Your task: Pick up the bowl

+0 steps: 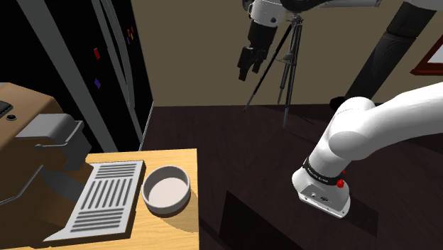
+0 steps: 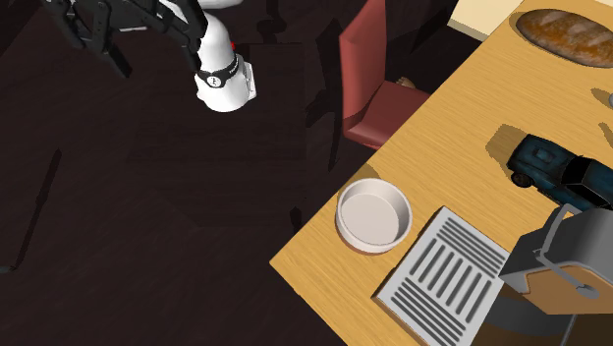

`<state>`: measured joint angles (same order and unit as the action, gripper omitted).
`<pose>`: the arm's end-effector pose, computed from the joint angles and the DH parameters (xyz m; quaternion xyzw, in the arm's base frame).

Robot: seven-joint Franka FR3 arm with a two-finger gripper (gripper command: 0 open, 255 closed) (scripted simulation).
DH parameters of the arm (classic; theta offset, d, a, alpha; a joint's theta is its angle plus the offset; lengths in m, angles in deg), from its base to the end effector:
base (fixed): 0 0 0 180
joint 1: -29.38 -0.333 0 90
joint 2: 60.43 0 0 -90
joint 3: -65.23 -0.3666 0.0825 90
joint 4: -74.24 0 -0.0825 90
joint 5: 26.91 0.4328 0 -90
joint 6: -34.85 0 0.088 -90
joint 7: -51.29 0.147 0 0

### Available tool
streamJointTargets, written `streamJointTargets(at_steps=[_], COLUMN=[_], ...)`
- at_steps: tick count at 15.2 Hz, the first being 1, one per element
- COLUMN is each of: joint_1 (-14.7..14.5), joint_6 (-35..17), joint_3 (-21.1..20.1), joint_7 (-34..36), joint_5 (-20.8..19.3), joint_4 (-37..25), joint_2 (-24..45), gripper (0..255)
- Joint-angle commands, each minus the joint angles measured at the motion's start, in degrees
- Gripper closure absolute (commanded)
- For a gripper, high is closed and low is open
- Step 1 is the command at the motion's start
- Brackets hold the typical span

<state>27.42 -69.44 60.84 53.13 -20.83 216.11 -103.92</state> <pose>0.3473 0.0549 0.5363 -0.9982 -0.0197 -0.0493 0.0288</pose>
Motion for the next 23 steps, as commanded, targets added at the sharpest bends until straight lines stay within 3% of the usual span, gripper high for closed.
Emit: streamJointTargets(at_steps=[1, 9, 15, 19, 23], joint_1=[-0.7, -3.1, -3.5, -2.6, -1.4], joint_6=[-3.5, -17.6, -28.5, -35.3, -41.1], joint_3=[-2.1, -10.5, -17.3, -21.9, -25.8], joint_7=[1.9, 9.4, 16.2, 22.3, 31.1], joint_5=[1.0, 3.9, 3.6, 0.3, -7.2], joint_4=[2.2, 6.8, 6.8, 5.1, 2.1], joint_2=[1.1, 10.3, 21.1, 29.9, 39.9], gripper=[0, 0, 0, 0, 0])
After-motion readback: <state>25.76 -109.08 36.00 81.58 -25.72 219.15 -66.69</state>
